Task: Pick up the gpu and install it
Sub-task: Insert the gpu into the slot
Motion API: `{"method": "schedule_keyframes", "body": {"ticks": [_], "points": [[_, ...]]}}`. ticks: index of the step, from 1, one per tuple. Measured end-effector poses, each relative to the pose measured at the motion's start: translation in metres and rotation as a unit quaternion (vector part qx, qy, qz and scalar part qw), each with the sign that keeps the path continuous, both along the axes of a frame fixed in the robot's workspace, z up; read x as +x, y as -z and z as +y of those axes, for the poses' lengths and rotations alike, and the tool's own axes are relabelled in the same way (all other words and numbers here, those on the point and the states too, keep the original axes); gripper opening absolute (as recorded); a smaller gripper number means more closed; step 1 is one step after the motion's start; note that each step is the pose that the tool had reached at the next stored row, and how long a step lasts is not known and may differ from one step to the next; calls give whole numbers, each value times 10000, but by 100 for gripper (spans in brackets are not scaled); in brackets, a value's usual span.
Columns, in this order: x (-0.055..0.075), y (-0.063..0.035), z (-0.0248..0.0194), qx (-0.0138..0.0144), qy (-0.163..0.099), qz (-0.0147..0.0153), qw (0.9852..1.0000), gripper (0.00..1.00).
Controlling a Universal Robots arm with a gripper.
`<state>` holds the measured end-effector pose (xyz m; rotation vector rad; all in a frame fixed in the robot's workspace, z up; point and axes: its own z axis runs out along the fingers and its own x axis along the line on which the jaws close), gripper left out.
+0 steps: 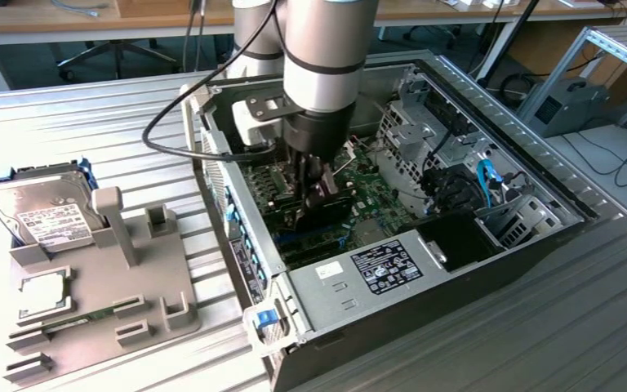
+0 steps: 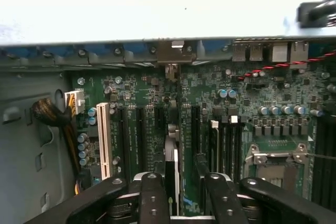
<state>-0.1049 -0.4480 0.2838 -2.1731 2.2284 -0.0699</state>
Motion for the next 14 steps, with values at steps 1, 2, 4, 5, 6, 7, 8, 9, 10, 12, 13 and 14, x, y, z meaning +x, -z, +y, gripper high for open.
{"method": "schedule_keyframes", "body": {"ticks": [1, 2, 4, 5, 6, 7, 8, 9, 10, 12, 13, 14], "points": [[1, -37, 4, 0, 0, 0, 10000, 35], [1, -69, 7, 0, -1, 0, 10000, 35], [1, -122, 15, -1, 0, 0, 10000, 35], [4, -133, 18, -1, -1, 0, 10000, 35], [14, -133, 19, 0, 0, 3, 10000, 35], [36, -133, 19, 0, 0, 13, 10000, 33], [66, -134, 18, -1, 0, 28, 10000, 26], [104, -134, 18, -1, 1, 44, 10000, 26], [149, -134, 18, 0, 0, 62, 10000, 26], [231, -134, 18, -1, -1, 95, 10000, 14], [281, -134, 18, -1, -1, 114, 9999, 11], [327, -134, 18, -1, -3, 131, 9999, 11]]}}
